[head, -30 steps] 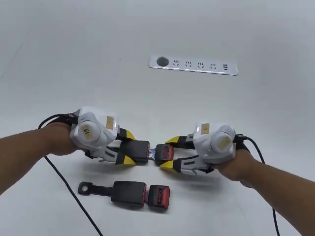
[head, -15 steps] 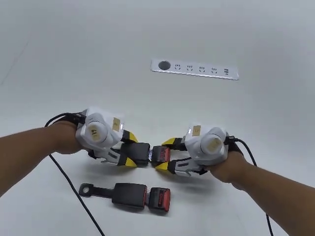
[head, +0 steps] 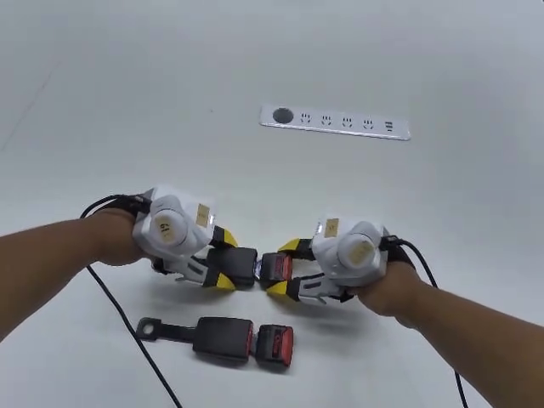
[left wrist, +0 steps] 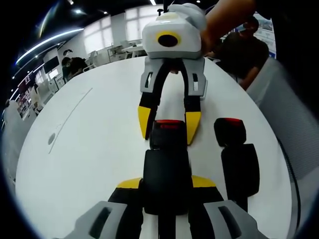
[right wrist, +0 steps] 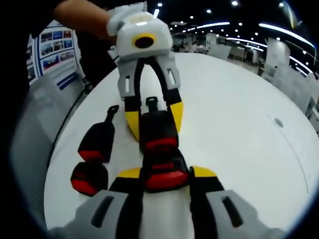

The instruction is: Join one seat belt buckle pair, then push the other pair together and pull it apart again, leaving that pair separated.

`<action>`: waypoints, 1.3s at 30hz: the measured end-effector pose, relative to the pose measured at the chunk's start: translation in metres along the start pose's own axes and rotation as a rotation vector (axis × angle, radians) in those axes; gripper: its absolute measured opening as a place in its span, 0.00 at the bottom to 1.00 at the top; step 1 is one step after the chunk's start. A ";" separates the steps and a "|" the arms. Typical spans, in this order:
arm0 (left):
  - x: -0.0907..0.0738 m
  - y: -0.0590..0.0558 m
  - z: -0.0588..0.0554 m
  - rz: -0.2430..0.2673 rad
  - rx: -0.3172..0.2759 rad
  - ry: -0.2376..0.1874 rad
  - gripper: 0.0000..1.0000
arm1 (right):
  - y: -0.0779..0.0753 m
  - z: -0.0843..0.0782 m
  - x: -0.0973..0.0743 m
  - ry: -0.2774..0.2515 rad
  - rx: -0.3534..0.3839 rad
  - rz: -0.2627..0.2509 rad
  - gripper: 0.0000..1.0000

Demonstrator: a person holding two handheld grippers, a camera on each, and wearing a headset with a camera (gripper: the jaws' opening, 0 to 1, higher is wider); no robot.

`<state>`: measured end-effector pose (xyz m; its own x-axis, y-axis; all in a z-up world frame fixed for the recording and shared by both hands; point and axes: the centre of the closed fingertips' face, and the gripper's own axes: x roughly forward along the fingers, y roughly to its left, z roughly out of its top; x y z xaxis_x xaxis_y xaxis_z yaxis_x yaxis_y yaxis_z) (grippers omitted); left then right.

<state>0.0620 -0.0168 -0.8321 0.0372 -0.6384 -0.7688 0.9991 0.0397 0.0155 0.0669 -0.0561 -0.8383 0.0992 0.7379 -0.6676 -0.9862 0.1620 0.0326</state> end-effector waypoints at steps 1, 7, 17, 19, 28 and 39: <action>0.000 0.000 0.000 0.000 0.001 0.001 0.35 | 0.000 0.000 0.000 0.001 -0.001 -0.001 0.36; 0.000 -0.001 0.001 -0.005 0.001 0.006 0.36 | 0.001 0.000 0.000 0.005 -0.009 -0.003 0.36; 0.002 0.002 -0.004 -0.007 -0.007 0.009 0.36 | 0.002 0.000 0.000 0.009 -0.015 -0.007 0.36; 0.002 0.003 -0.006 -0.007 -0.010 0.008 0.36 | 0.002 -0.001 -0.001 0.010 -0.013 -0.009 0.36; 0.003 0.003 -0.005 -0.007 -0.009 0.010 0.36 | 0.001 -0.011 -0.012 0.017 -0.014 -0.015 0.36; 0.003 0.003 -0.005 -0.012 -0.014 0.006 0.36 | 0.000 -0.018 -0.021 0.002 -0.018 -0.016 0.36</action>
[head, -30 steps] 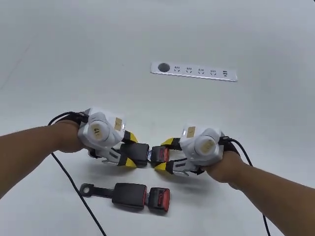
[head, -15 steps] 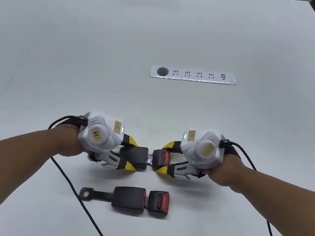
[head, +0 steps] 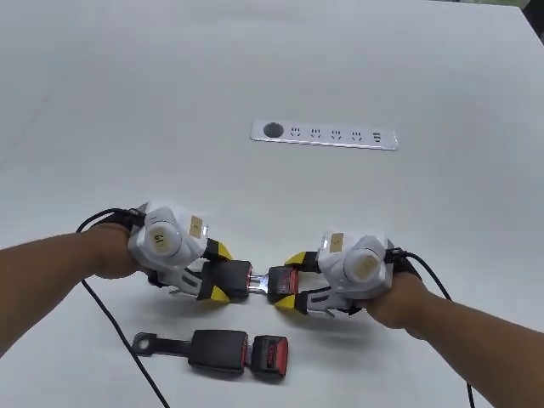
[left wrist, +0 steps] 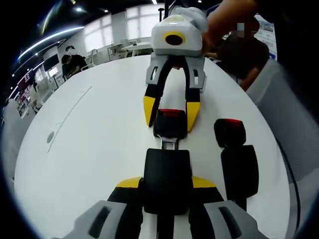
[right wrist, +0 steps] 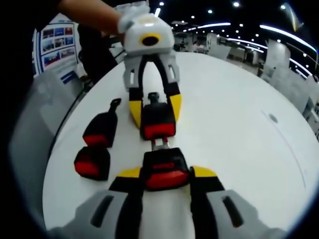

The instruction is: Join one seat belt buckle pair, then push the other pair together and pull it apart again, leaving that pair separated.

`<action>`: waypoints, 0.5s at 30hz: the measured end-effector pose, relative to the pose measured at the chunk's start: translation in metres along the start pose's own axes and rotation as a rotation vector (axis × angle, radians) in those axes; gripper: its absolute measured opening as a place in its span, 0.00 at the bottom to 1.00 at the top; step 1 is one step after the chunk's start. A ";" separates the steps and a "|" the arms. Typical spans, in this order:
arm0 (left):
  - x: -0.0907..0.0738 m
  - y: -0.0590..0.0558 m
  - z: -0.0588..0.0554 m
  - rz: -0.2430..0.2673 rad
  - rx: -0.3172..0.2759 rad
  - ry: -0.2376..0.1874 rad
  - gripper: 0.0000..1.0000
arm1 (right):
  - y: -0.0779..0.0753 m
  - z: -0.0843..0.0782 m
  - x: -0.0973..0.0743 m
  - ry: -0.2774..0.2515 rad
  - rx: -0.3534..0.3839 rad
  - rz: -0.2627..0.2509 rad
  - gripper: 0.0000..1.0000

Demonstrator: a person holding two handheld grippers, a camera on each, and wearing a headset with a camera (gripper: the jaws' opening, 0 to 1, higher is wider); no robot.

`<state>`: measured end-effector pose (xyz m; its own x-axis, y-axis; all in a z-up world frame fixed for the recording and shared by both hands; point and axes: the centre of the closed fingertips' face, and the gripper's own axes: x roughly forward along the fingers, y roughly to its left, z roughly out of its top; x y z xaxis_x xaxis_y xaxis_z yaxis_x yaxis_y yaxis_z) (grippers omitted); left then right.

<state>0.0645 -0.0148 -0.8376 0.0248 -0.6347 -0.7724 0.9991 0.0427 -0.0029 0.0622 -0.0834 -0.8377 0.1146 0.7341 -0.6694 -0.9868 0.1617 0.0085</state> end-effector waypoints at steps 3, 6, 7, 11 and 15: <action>0.000 0.000 0.000 0.000 -0.001 -0.004 0.36 | 0.001 -0.005 -0.007 0.001 0.009 -0.004 0.36; -0.001 -0.001 0.001 0.001 -0.002 -0.004 0.36 | 0.001 -0.012 -0.012 0.006 0.019 -0.007 0.36; -0.001 -0.002 0.002 0.001 -0.003 -0.004 0.36 | 0.000 -0.012 -0.014 -0.002 0.013 -0.011 0.36; -0.001 -0.002 0.001 0.001 -0.005 -0.005 0.36 | 0.000 -0.018 -0.024 -0.006 0.018 -0.021 0.36; -0.001 -0.002 0.001 0.001 -0.008 -0.007 0.36 | 0.001 -0.032 -0.032 0.004 0.027 -0.021 0.36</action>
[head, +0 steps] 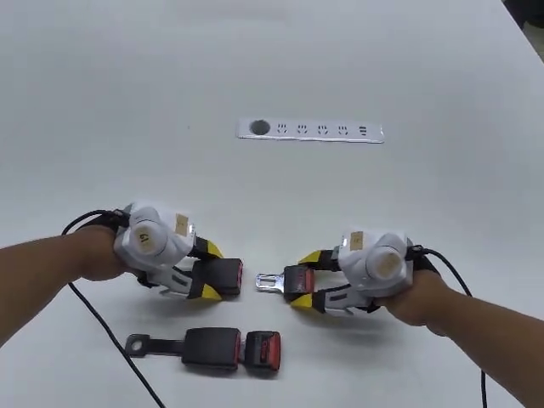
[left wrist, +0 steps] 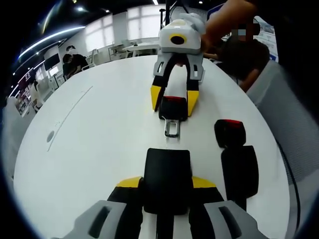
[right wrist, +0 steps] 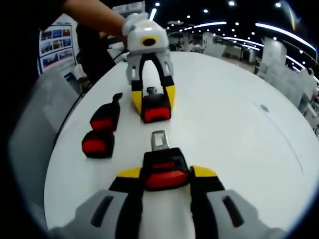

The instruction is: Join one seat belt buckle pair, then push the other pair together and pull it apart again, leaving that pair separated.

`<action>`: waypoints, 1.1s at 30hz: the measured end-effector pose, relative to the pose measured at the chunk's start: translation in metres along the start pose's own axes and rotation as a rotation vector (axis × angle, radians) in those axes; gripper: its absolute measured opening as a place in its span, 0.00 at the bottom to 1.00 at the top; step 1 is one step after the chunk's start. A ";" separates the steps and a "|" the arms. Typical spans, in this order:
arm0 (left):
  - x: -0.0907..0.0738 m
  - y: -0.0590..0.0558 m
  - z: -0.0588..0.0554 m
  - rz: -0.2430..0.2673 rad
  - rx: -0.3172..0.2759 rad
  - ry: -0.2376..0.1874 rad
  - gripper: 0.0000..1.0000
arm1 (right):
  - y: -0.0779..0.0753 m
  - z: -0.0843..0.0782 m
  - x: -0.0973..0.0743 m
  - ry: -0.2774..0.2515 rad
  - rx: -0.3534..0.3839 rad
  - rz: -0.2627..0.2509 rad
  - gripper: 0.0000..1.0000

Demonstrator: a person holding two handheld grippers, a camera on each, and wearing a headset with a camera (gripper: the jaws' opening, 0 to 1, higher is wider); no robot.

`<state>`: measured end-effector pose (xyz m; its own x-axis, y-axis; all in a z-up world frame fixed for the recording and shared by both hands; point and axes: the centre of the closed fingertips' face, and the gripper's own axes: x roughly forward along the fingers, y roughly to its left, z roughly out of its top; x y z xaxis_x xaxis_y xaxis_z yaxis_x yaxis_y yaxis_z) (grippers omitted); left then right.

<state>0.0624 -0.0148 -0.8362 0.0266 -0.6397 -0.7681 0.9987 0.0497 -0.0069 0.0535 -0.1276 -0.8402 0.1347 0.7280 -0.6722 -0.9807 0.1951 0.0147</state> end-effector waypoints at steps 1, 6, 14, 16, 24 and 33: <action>0.000 0.000 0.000 0.000 0.000 0.000 0.36 | 0.000 -0.003 -0.001 -0.001 0.004 -0.002 0.36; 0.000 -0.001 0.001 0.001 -0.003 0.002 0.36 | -0.004 -0.009 -0.016 -0.021 0.006 -0.021 0.37; 0.000 -0.001 0.000 0.002 -0.014 0.001 0.37 | -0.004 -0.023 -0.037 -0.020 0.017 -0.041 0.37; 0.000 0.000 -0.001 0.002 -0.016 0.002 0.37 | -0.003 -0.028 -0.041 -0.013 0.025 -0.043 0.37; 0.000 -0.001 0.000 0.003 -0.022 0.005 0.37 | -0.001 -0.044 -0.056 -0.001 0.037 -0.053 0.37; 0.001 -0.003 0.002 -0.002 -0.007 0.016 0.37 | -0.004 -0.060 -0.070 0.015 0.062 -0.074 0.37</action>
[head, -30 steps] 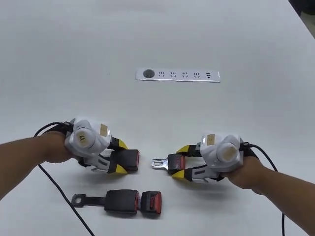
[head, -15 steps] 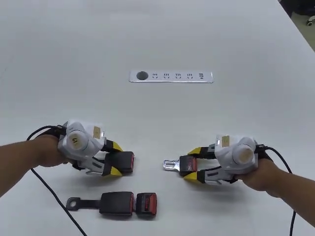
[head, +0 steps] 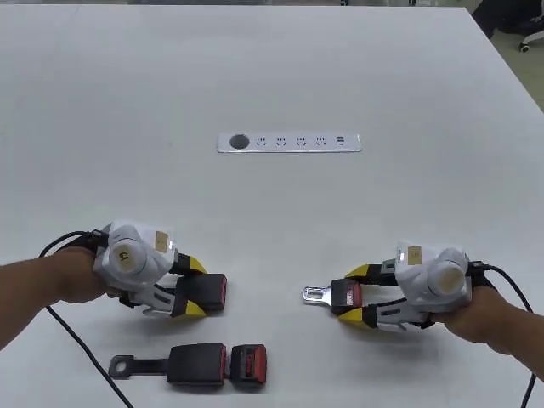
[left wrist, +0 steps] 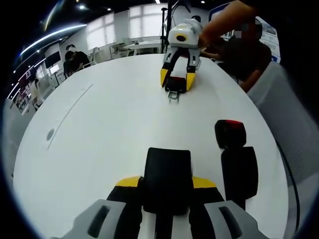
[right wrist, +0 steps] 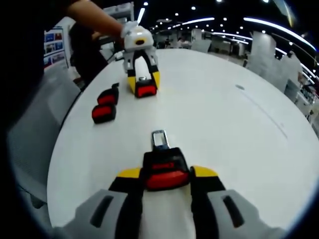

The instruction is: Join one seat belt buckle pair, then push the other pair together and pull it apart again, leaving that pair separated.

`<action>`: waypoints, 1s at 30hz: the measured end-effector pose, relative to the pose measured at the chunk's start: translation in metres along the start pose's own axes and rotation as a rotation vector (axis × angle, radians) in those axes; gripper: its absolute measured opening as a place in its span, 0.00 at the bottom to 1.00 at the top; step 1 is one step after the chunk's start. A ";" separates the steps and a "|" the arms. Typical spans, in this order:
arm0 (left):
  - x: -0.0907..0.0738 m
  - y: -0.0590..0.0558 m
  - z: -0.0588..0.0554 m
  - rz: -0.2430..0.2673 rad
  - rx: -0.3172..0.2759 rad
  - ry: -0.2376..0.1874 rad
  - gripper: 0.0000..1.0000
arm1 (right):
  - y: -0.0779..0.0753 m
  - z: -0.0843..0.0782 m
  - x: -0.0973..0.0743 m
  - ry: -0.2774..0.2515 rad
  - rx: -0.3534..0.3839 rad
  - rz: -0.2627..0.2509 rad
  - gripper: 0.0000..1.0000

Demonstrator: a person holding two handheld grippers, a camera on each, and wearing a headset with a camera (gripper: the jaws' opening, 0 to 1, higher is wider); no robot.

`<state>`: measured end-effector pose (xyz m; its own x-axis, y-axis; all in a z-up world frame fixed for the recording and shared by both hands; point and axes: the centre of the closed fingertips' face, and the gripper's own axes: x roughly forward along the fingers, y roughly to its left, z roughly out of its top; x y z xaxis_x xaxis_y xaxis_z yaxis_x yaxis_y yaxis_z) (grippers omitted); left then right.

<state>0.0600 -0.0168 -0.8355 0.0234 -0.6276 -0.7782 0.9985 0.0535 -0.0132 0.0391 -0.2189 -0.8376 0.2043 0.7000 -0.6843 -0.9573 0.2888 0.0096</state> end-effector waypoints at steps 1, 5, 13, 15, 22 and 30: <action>0.000 0.000 0.000 0.000 -0.003 0.000 0.37 | -0.001 0.001 0.001 0.004 0.000 0.000 0.37; 0.000 -0.002 0.004 0.002 -0.005 0.005 0.37 | -0.001 0.001 0.002 0.013 0.000 0.000 0.37; -0.001 0.004 0.004 0.062 -0.049 0.072 0.43 | -0.012 0.001 0.000 0.038 0.039 -0.099 0.55; -0.002 0.004 0.010 0.072 -0.107 0.037 0.54 | -0.017 0.008 -0.003 -0.007 0.075 -0.146 0.64; -0.027 0.027 0.044 0.229 -0.313 -0.179 0.78 | -0.026 0.026 -0.016 -0.100 0.193 -0.283 0.82; -0.065 0.036 0.048 0.480 -0.448 -0.276 0.97 | -0.030 0.054 -0.033 -0.205 0.315 -0.419 0.95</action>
<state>0.0973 -0.0118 -0.7554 0.5260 -0.6254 -0.5763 0.7597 0.6502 -0.0121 0.0724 -0.2155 -0.7766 0.6199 0.5870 -0.5206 -0.6849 0.7287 0.0061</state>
